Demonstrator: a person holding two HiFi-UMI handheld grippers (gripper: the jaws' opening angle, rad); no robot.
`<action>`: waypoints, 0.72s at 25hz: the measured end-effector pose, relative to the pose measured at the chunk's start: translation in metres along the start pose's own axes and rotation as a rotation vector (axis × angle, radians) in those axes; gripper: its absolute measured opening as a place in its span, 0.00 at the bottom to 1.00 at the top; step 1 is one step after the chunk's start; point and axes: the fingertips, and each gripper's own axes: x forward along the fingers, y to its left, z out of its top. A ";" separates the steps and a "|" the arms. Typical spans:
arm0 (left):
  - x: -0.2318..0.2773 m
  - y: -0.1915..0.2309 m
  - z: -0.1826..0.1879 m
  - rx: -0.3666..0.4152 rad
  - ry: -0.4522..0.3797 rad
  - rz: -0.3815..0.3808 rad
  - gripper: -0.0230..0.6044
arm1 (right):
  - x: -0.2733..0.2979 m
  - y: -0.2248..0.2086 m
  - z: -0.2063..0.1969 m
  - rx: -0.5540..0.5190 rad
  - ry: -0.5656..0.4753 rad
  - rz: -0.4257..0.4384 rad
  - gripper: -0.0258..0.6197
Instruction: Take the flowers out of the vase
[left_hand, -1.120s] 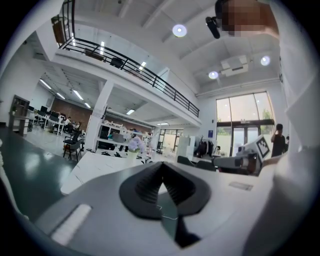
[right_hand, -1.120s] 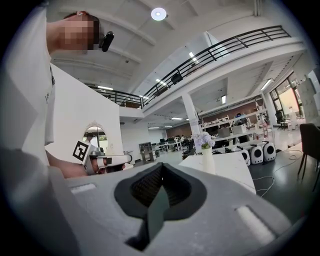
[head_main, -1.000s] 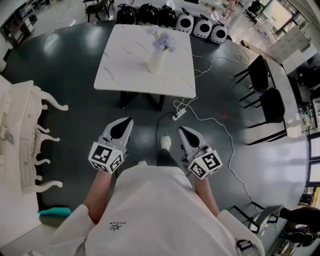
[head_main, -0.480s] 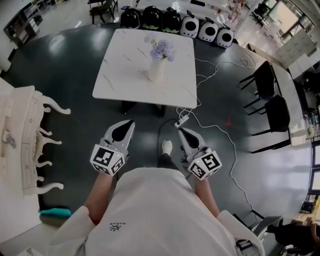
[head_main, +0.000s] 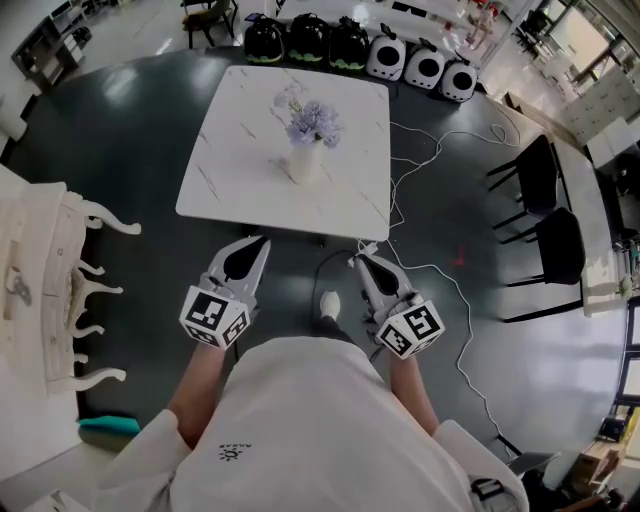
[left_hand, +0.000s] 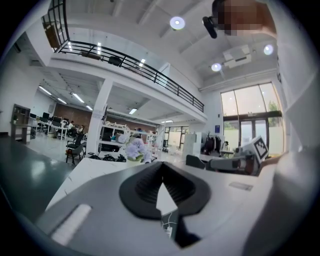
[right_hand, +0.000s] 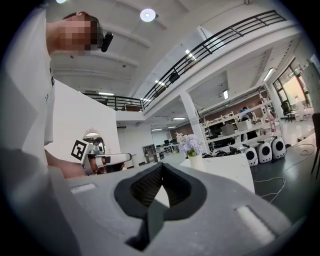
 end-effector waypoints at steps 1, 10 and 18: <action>0.006 0.001 0.001 0.000 0.002 0.004 0.02 | 0.003 -0.006 0.002 0.002 0.000 0.005 0.04; 0.064 0.008 0.010 0.000 0.018 0.050 0.02 | 0.024 -0.063 0.016 0.022 0.009 0.054 0.04; 0.110 0.015 0.019 -0.007 0.009 0.124 0.02 | 0.039 -0.118 0.031 0.021 0.014 0.112 0.04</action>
